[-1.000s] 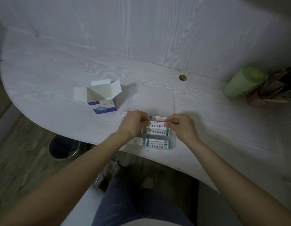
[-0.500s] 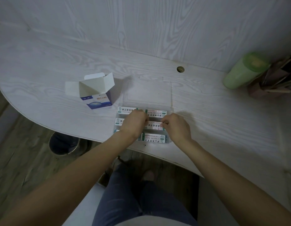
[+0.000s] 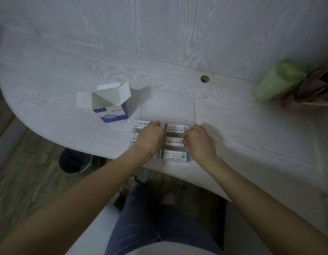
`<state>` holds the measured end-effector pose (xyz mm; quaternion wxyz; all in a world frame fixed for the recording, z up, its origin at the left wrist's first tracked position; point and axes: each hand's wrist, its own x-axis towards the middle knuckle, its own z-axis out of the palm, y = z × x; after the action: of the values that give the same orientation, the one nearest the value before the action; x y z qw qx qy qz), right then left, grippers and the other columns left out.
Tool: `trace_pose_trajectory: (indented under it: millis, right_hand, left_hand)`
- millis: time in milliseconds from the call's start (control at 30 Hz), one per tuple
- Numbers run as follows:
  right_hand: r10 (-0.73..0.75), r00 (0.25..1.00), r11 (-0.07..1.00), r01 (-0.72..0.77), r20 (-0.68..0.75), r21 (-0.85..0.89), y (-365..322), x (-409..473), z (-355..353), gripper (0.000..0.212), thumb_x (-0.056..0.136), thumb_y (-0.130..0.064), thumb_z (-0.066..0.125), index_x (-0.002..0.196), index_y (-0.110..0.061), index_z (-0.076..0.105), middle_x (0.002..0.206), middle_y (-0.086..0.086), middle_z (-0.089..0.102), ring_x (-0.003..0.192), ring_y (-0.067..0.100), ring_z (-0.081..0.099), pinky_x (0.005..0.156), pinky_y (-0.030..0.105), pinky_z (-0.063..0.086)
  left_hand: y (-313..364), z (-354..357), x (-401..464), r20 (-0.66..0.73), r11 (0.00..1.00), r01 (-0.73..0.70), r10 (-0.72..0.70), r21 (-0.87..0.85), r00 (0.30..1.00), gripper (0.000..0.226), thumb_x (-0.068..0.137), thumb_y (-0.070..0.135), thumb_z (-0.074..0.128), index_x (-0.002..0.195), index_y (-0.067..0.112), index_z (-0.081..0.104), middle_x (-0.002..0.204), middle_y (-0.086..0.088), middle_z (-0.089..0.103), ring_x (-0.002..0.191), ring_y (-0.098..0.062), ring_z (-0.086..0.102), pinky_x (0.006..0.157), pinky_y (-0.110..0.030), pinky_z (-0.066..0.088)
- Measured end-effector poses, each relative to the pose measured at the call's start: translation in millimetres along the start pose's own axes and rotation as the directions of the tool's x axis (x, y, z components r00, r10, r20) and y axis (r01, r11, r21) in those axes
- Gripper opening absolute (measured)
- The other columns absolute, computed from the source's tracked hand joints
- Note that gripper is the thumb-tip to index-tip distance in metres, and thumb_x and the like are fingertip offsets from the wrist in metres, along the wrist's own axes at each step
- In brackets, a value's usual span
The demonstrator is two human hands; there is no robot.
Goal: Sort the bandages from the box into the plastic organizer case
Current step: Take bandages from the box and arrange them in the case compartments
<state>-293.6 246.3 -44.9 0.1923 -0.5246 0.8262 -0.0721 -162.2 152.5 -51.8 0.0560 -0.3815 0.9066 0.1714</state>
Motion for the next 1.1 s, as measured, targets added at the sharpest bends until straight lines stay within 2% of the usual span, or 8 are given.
trace_pose_trajectory:
  millis: [200, 367, 467, 600, 700, 767, 867, 1100]
  right_hand:
    - [0.018, 0.998, 0.998, -0.015, -0.054, 0.056, -8.3, 3.2, -19.0, 0.023, 0.096, -0.026, 0.054, 0.113, -0.018, 0.066, 0.115, 0.003, 0.055, 0.111, 0.018, 0.047, 0.073, 0.028, 0.04]
    - [-0.135, 0.977, 0.972, 0.163, -0.165, 0.17, -47.0, 22.1, -41.0, 0.024, 0.098, -0.02, 0.05, 0.115, -0.014, 0.064, 0.115, 0.003, 0.055, 0.11, 0.017, 0.047, 0.078, 0.026, 0.041]
    - [-0.32, 0.927, 0.916, 0.356, -0.196, 0.187, -85.3, 36.7, -47.8, 0.03, 0.097, -0.014, 0.048, 0.125, -0.012, 0.059, 0.127, 0.002, 0.052, 0.119, 0.016, 0.043, 0.09, 0.026, 0.039]
    - [-0.529, 0.847, 0.848, 0.529, -0.048, -0.012, -127.0, 59.0, -48.3, 0.048, 0.098, -0.014, 0.045, 0.144, -0.015, 0.036, 0.155, 0.001, 0.027, 0.143, 0.016, 0.02, 0.114, 0.026, 0.012]
    - [-0.526, 0.842, 0.836, 0.538, 0.118, -0.112, -143.0, 75.1, -43.7, 0.049, 0.101, -0.02, 0.038, 0.148, -0.018, 0.027, 0.158, -0.001, 0.018, 0.145, 0.014, 0.013, 0.116, 0.03, 0.0]
    - [-0.494, 0.854, 0.853, 0.512, 0.164, -0.1, -147.4, 81.6, -39.6, 0.046, 0.102, -0.021, 0.036, 0.147, -0.018, 0.03, 0.155, 0.0, 0.025, 0.142, 0.015, 0.021, 0.116, 0.03, 0.003]
    - [-0.45, 0.874, 0.881, 0.468, 0.185, -0.067, -146.4, 85.3, -34.6, 0.044, 0.101, -0.018, 0.036, 0.145, -0.017, 0.035, 0.153, 0.0, 0.032, 0.138, 0.016, 0.03, 0.115, 0.028, 0.011]
    - [-0.49, 0.864, 0.871, 0.49, 0.118, 0.036, -147.2, 85.7, -40.8, 0.043, 0.096, -0.003, 0.042, 0.137, -0.012, 0.048, 0.143, 0.0, 0.044, 0.132, 0.016, 0.036, 0.106, 0.032, 0.035]
  left_hand:
    - [-4.5, -31.8, -11.7, -0.022, 0.983, -0.016, 0.013, -0.182, 1.0, 0.026, 0.095, 0.028, 0.053, 0.115, 0.014, 0.063, 0.11, -0.004, 0.054, 0.097, -0.02, 0.057, 0.079, -0.03, 0.049]
    - [-31.8, -62.6, -24.6, -0.363, 0.979, -0.086, 0.013, -0.185, 0.932, 0.024, 0.086, 0.02, 0.066, 0.107, 0.01, 0.063, 0.101, -0.006, 0.055, 0.09, -0.019, 0.055, 0.068, -0.029, 0.045]
    - [-70.2, -75.0, -27.1, -0.463, 0.996, 0.033, -0.068, -0.084, 0.884, 0.048, 0.073, 0.018, 0.077, 0.115, 0.006, 0.058, 0.113, -0.013, 0.056, 0.103, -0.032, 0.053, 0.078, -0.041, 0.045]
    - [-126.7, -86.4, -25.8, -0.306, 0.971, 0.24, -0.23, -0.005, 0.924, 0.095, 0.07, 0.031, 0.079, 0.145, 0.007, 0.027, 0.154, -0.013, 0.022, 0.139, -0.034, 0.022, 0.108, -0.048, 0.029]
    - [-160.0, -92.0, -17.4, -0.072, 0.948, 0.305, -0.3, 0.087, 0.951, 0.107, 0.077, 0.044, 0.071, 0.151, 0.011, 0.001, 0.159, -0.008, 0.001, 0.146, -0.026, 0.001, 0.119, -0.044, 0.007]
    - [-173.0, -94.4, -11.6, 0.024, 0.956, 0.294, -0.294, 0.008, 0.955, 0.101, 0.079, 0.042, 0.069, 0.151, 0.013, 0.006, 0.156, -0.007, 0.017, 0.144, -0.025, 0.013, 0.118, -0.044, 0.009]
    - [-181.5, -94.6, -11.6, -0.042, 0.974, 0.225, -0.226, -0.034, 0.973, 0.079, 0.078, 0.041, 0.07, 0.143, 0.019, 0.031, 0.138, -0.003, 0.043, 0.127, -0.022, 0.04, 0.109, -0.039, 0.023]
    - [-174.2, -92.1, -22.1, -0.297, 0.977, 0.054, -0.116, -0.207, 0.948, 0.068, 0.068, 0.018, 0.076, 0.127, 0.01, 0.045, 0.125, -0.005, 0.05, 0.108, -0.026, 0.049, 0.087, -0.034, 0.037]
